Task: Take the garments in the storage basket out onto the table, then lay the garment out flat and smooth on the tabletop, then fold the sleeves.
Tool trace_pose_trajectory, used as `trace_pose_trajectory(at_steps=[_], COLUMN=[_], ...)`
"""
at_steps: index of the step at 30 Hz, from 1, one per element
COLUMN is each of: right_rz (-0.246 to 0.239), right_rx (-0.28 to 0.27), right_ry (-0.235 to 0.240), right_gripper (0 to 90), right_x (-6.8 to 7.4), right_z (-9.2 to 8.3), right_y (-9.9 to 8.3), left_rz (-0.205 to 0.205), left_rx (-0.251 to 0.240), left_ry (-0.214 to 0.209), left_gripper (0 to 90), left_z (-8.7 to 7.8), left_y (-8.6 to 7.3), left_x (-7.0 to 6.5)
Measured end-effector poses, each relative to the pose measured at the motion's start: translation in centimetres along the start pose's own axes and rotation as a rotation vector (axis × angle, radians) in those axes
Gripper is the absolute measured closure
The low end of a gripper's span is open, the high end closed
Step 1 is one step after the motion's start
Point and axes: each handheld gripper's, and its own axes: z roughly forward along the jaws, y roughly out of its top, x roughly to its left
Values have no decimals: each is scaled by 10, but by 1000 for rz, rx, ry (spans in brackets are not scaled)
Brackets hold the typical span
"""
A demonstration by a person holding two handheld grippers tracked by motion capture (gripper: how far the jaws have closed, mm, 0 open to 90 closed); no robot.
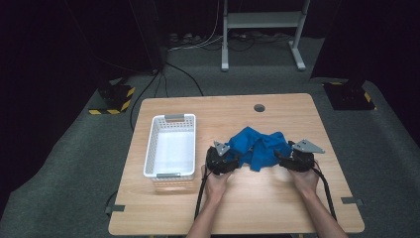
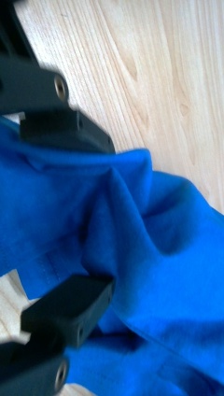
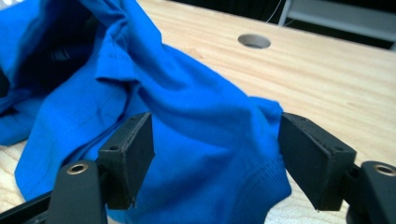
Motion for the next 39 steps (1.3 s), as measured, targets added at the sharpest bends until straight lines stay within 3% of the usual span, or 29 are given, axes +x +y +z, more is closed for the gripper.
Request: trace_pose_trajectory(at_steps=[5,7,9,14,18,19,21,23,24,25,27,28,31,34,36,39], right_rz=[-32,-40,-38,-44,-33,-34,-42,-44,-41,-27,-3,10,55,77,80,90], right_rx=[0,13,75,146,128,122,117,112,106,87,55,39,-17,-53,-50,-42], right_ry=[31,42,62,86,106,111,115,115,115,112,108,107,104,103,106,117], right_gripper=[312,337,418,642,790,814,845,850,854,857,857,857,856,853,836,700], right_x=[5,6,7,6,3,3,3,3,3,0,-5,-7,-13,-15,-14,-12], right_z=[1,3,11,16,11,10,8,8,7,5,-1,-3,-11,-13,-11,-7], right_y=[0,-1,-3,-5,-3,-2,-1,0,0,1,3,5,9,11,10,8], left_rz=[-9,-11,-34,-64,-56,-41,-36,-38,-48,-54,-75,-96,-85,-108,-109,-96], left_rx=[20,25,40,27,0,5,11,16,23,27,26,15,-5,-32,-42,-47], left_ry=[-7,-13,-27,-29,-59,-56,-51,-56,-61,-62,-51,-41,-23,-43,-53,-80], left_gripper=[641,685,777,807,592,580,628,770,770,858,864,864,830,610,493,392], left_z=[0,0,1,-4,-6,-6,-3,-2,-2,-3,-7,-12,-18,-20,-19,-15], left_y=[-1,-1,-3,-5,-2,-1,-1,-2,-3,-3,-5,-6,-5,-3,-2,1], left_x=[5,6,10,14,11,10,9,11,13,15,20,23,23,24,22,17])
